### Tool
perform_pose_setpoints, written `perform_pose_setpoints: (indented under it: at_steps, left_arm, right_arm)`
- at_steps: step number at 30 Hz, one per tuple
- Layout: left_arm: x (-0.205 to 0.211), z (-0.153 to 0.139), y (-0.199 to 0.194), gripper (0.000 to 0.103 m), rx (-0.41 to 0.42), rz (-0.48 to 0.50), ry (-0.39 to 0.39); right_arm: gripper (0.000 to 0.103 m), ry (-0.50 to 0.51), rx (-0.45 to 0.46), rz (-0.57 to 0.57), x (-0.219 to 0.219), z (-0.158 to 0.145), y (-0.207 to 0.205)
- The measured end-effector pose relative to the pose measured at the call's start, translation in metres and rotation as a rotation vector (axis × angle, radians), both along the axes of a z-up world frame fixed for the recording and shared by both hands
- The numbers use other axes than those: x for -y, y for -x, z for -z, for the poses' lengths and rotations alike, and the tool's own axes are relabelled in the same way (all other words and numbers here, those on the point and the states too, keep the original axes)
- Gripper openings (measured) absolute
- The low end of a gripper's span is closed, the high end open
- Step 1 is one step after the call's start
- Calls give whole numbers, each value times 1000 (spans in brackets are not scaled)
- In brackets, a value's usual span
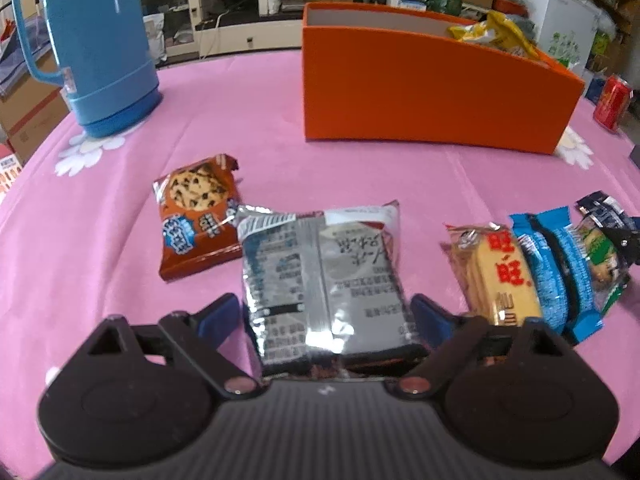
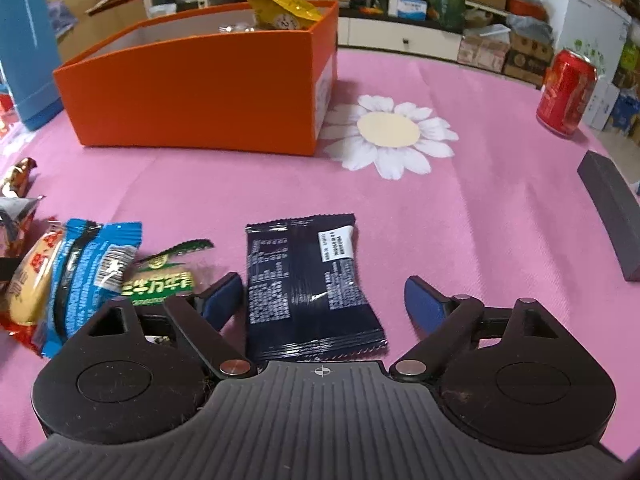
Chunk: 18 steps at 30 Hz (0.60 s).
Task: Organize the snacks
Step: 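Carry the navy packet and silver bag into the orange box, open both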
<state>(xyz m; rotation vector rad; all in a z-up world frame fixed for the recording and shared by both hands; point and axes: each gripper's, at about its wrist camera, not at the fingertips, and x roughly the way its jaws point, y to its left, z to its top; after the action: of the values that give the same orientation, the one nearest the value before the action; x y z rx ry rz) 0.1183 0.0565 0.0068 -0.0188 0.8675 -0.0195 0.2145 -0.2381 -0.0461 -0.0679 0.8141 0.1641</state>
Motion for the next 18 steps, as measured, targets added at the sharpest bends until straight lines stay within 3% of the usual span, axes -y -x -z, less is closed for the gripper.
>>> perform_pose_setpoints:
  at_steps: [1, 2, 9, 14, 18]
  left_arm:
    - [-1, -2, 2, 62, 11, 15, 0]
    - [-3, -4, 2, 60, 10, 21, 7]
    - [-25, -28, 18, 59, 38, -16, 177]
    - [-17, -55, 14, 59, 88, -11, 192]
    - [-7, -84, -15, 59, 132, 4, 174]
  right_arm:
    - [49, 2, 7, -5, 0, -1, 2]
    - [38, -2, 14, -8, 0, -3, 2]
    - [34, -135, 26, 64, 26, -16, 19]
    - [34, -274, 62, 116, 44, -28, 30]
    - [34, -326, 106, 94, 35, -44, 24]
